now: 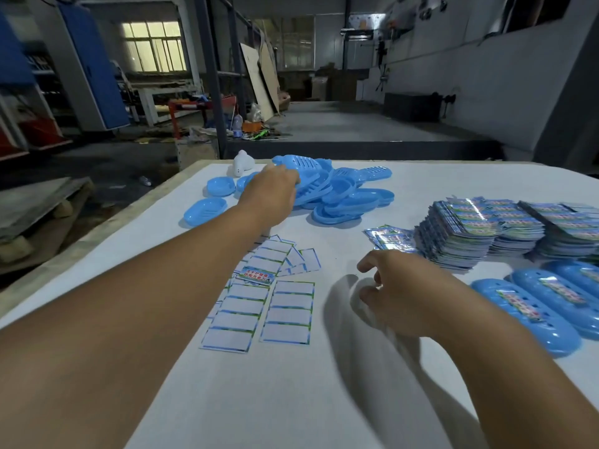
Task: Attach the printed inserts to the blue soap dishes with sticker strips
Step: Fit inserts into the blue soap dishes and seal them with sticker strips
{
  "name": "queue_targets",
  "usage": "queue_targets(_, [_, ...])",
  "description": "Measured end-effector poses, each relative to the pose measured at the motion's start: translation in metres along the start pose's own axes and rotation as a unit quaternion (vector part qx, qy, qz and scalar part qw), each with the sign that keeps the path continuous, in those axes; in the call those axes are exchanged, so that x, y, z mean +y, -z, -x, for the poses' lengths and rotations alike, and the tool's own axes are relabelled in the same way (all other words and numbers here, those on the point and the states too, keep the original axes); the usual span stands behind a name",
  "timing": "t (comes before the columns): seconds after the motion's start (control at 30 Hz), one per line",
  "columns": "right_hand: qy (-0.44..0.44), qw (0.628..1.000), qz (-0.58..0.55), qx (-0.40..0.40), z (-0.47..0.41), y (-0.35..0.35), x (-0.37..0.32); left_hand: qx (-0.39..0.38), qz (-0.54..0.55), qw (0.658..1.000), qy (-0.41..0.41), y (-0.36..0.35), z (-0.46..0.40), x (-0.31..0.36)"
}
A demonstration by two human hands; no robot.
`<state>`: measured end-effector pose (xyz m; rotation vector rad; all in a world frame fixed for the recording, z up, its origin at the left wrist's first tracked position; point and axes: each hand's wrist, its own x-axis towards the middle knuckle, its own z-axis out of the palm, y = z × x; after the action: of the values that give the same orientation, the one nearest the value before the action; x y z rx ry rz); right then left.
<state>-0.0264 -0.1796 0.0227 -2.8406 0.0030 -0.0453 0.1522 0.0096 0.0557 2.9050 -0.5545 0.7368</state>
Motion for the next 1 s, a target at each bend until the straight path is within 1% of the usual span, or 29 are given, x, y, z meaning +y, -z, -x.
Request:
queue_targets(0.07, [-0.002,1.0,-0.01,0.02,-0.001,0.002,-0.001,0.088,0.008,0.996,-0.004,0.004,0.008,0.003])
queue_targets(0.1, [-0.003,0.999,-0.016,0.035,-0.002,0.003,-0.001,0.123,0.036,0.992,0.01,0.006,0.013,0.006])
queue_targets(0.13, [-0.003,0.999,-0.019,0.051,-0.002,0.003,-0.002,0.14,0.084,0.986,0.035,0.01,0.019,0.01])
queue_targets(0.17, [0.002,0.998,-0.019,0.064,-0.002,0.002,-0.003,0.139,0.152,0.976,0.069,0.015,0.025,0.015])
queue_targets(0.2, [0.009,0.997,-0.021,0.075,-0.004,0.002,-0.004,0.12,0.232,0.959,0.108,0.019,0.031,0.021])
queue_targets(0.23, [0.017,0.996,-0.028,0.084,-0.004,0.001,-0.005,0.092,0.317,0.933,0.144,0.024,0.037,0.028])
queue_targets(0.3, [0.041,0.993,-0.053,0.099,-0.004,0.001,-0.007,0.039,0.466,0.859,0.207,0.034,0.054,0.043])
queue_targets(0.37, [0.073,0.988,-0.077,0.109,-0.002,0.002,-0.008,-0.008,0.559,0.784,0.27,0.038,0.073,0.054])
queue_targets(0.43, [0.105,0.985,-0.098,0.099,-0.001,0.002,-0.009,-0.055,0.6,0.731,0.32,0.036,0.091,0.059])
queue_targets(0.53, [0.13,0.982,-0.12,0.073,-0.003,0.001,-0.007,-0.095,0.65,0.663,0.359,0.034,0.11,0.061])
queue_targets(0.57, [0.136,0.98,-0.125,0.07,-0.005,0.001,-0.007,-0.101,0.659,0.649,0.367,0.034,0.113,0.06])
queue_targets(0.6, [0.141,0.979,-0.126,0.07,-0.006,0.001,-0.007,-0.106,0.663,0.642,0.37,0.034,0.115,0.059])
queue_targets(0.63, [0.143,0.979,-0.124,0.07,-0.007,0.001,-0.007,-0.111,0.661,0.645,0.367,0.033,0.117,0.057])
queue_targets(0.67, [0.141,0.98,-0.119,0.071,-0.008,0.0,-0.007,-0.115,0.648,0.662,0.358,0.032,0.118,0.055])
queue_targets(0.7, [0.137,0.982,-0.113,0.07,-0.008,-0.001,-0.006,-0.115,0.614,0.704,0.338,0.03,0.12,0.052])
queue_targets(0.73, [0.128,0.984,-0.108,0.067,-0.01,-0.002,-0.006,-0.107,0.553,0.767,0.306,0.027,0.122,0.048])
queue_targets(0.77, [0.113,0.986,-0.103,0.062,-0.01,-0.003,-0.005,-0.085,0.47,0.837,0.268,0.024,0.123,0.044])
queue_targets(0.8, [0.099,0.989,-0.1,0.054,-0.011,-0.004,-0.004,-0.049,0.373,0.898,0.228,0.022,0.125,0.039])
queue_targets(0.83, [0.087,0.99,-0.098,0.045,-0.01,-0.005,-0.003,-0.013,0.277,0.941,0.194,0.022,0.127,0.034])
queue_targets(0.87, [0.079,0.991,-0.097,0.037,-0.01,-0.005,-0.002,0.007,0.196,0.965,0.176,0.023,0.127,0.029])
queue_targets(0.9, [0.075,0.992,-0.094,0.03,-0.01,-0.006,-0.001,0.005,0.139,0.975,0.174,0.023,0.127,0.022])
queue_targets(1.0, [0.066,0.995,-0.065,0.022,-0.009,-0.007,-0.002,-0.084,0.028,0.976,0.197,0.019,0.127,0.007])
